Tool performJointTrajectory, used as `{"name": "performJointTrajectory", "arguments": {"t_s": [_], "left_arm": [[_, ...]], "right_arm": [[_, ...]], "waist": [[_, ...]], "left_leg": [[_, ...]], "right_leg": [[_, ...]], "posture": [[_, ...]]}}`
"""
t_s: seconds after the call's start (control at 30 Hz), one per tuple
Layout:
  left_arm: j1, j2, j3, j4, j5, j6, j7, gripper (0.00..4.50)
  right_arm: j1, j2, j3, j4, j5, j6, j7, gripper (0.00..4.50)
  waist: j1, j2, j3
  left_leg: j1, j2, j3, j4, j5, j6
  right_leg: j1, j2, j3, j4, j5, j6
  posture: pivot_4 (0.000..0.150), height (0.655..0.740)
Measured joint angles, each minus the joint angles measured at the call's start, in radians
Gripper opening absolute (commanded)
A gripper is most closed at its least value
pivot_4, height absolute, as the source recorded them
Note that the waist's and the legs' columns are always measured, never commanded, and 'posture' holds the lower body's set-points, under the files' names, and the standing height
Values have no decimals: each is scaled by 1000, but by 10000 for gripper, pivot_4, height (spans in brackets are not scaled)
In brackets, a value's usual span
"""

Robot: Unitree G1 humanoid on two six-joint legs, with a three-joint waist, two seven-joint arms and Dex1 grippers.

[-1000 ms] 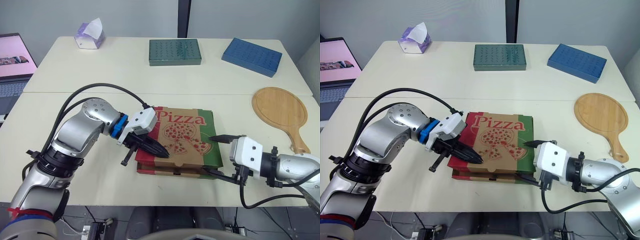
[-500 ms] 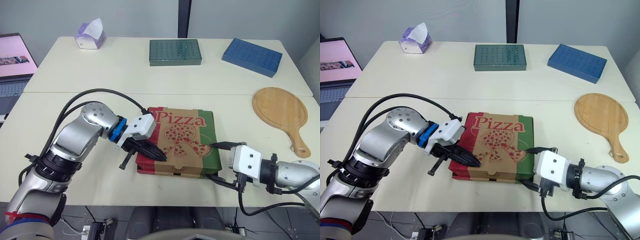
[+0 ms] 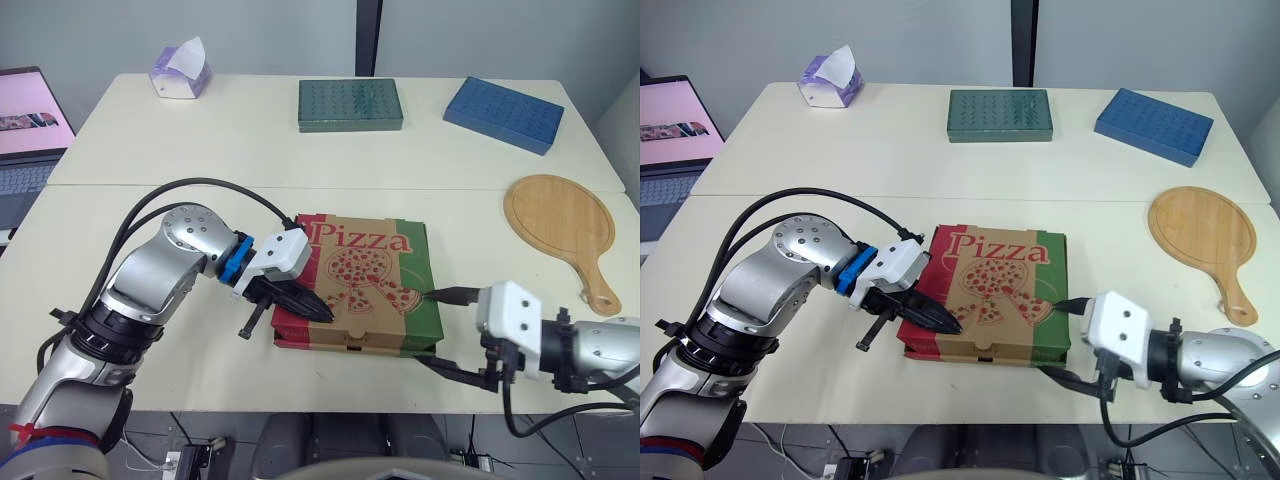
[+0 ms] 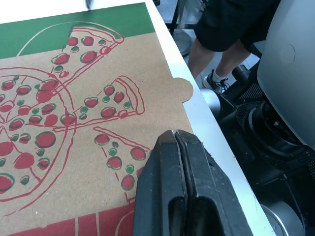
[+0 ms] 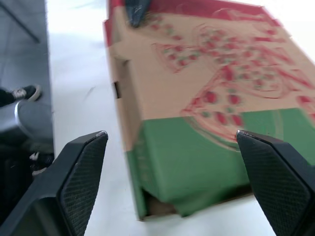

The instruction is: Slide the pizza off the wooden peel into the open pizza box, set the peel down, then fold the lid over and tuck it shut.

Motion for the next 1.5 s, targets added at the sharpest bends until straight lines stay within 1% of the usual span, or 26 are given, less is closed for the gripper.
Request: {"name": "performJointTrajectory", "arguments": {"t_s": [0.1, 0.23, 0.4, 0.5, 0.57, 0.67, 0.83, 0.93, 1.0, 1.07, 1.1, 1.17, 1.23, 1.33, 1.47, 1.5], "left_arm": [[0, -1, 0, 0, 0, 2, 0, 0], [0, -2, 0, 0, 0, 3, 1, 0], [0, -2, 0, 0, 0, 3, 1, 0], [3, -2, 0, -1, 0, 2, 1, 0], [4, -2, 0, -1, 0, 2, 1, 0], [6, -2, 0, -2, 0, 2, 1, 0], [7, -3, 0, -3, 1, 1, 4, 0], [7, -3, 0, -3, 1, 0, 5, 0], [7, -3, 0, -3, 1, 0, 5, 0], [7, -3, 0, -3, 1, 1, 5, 0], [7, -4, 0, -3, 1, 1, 5, 0], [7, -4, 0, -2, 1, 2, 5, 0], [7, -4, 0, -3, 1, 3, 5, 0], [7, -4, 0, -3, 1, 3, 6, 0], [7, -4, 0, -3, 1, 3, 7, 0], [9, -4, -3, -3, 6, 3, 6, 0]], "right_arm": [[-46, 7, 79, 29, -97, -47, -27, 44689], [-80, 30, 123, 52, -156, -75, -38, 44689], [-92, 39, 130, 62, -177, -84, -31, 44689], [-65, 34, 125, 59, -177, -89, -24, 44689], [-44, 34, 103, 59, -162, -86, -14, 44689], [-13, 34, 25, 43, -102, -61, 3, 44689], [33, 36, -179, 25, 93, 35, 36, 44689], [34, 35, -303, 86, 202, 105, 40, 44689], [41, 30, -331, 137, 204, 121, 35, 44689], [67, 17, -316, 171, 169, 112, 35, 40952], [83, 10, -290, 189, 127, 88, 37, 39209], [106, -3, -225, 220, 60, 42, 47, 32502], [110, -1, -168, 224, 26, 6, 58, 25408], [106, 20, -113, 218, 15, -15, 62, 14971], [90, 56, -76, 208, 39, -10, 60, 1071], [87, 71, -73, 204, 48, -6, 57, 445]], "waist": [[1, 0, 0], [0, 0, 0], [0, 0, 0], [0, 0, 0], [0, 0, 0], [0, 0, 0], [0, 0, 0], [1, 0, 0], [1, 0, 0], [1, 0, 0], [1, 0, 0], [0, 0, 0], [0, 0, 0], [0, 0, 0], [0, 0, 0], [0, 0, 0]], "left_leg": [[0, 0, 0, 0, 0, 0], [0, 0, 0, 0, 0, 0], [0, 0, 0, 0, 0, 0], [0, 0, 0, 0, 0, 0], [0, 0, 0, 0, 0, 0], [0, 0, 0, 0, 0, 0], [0, 0, 0, 0, 0, 0], [0, 0, 0, 0, 0, 0], [0, 0, 0, 0, 0, 0], [0, 0, 0, 0, 0, 0], [0, 0, 0, 0, 0, 0], [0, 0, 0, 0, 0, 0], [0, 0, 0, 0, 0, 0], [0, 0, 0, 0, 0, 0], [0, 0, 0, 0, 0, 0], [0, 0, 0, 0, 0, 0]], "right_leg": [[0, 0, 0, 0, 0, 0], [0, 0, 0, 0, 0, 0], [0, 0, 0, 0, 0, 0], [0, 0, 0, 0, 0, 0], [0, 0, 0, 0, 0, 0], [0, 0, 0, 0, 0, 0], [0, 0, 0, 0, 0, 0], [1, 0, 0, 0, 0, 0], [1, 0, 0, 0, 0, 0], [1, 0, 0, 0, 0, 0], [1, 0, 0, 0, 0, 0], [0, 0, 0, 0, 0, 0], [0, 0, 0, 0, 0, 0], [0, 0, 0, 0, 0, 0], [0, 0, 0, 0, 0, 0], [0, 0, 0, 0, 0, 0]], "posture": [[1500, 7400], [1500, 7400], [1500, 7400], [1500, 7400], [1500, 7400], [1500, 7400], [1500, 7400], [1500, 7400], [1500, 7400], [1500, 7400], [1500, 7400], [1500, 7400], [1500, 7400], [1500, 7400], [1500, 7400], [1500, 7400]]}}
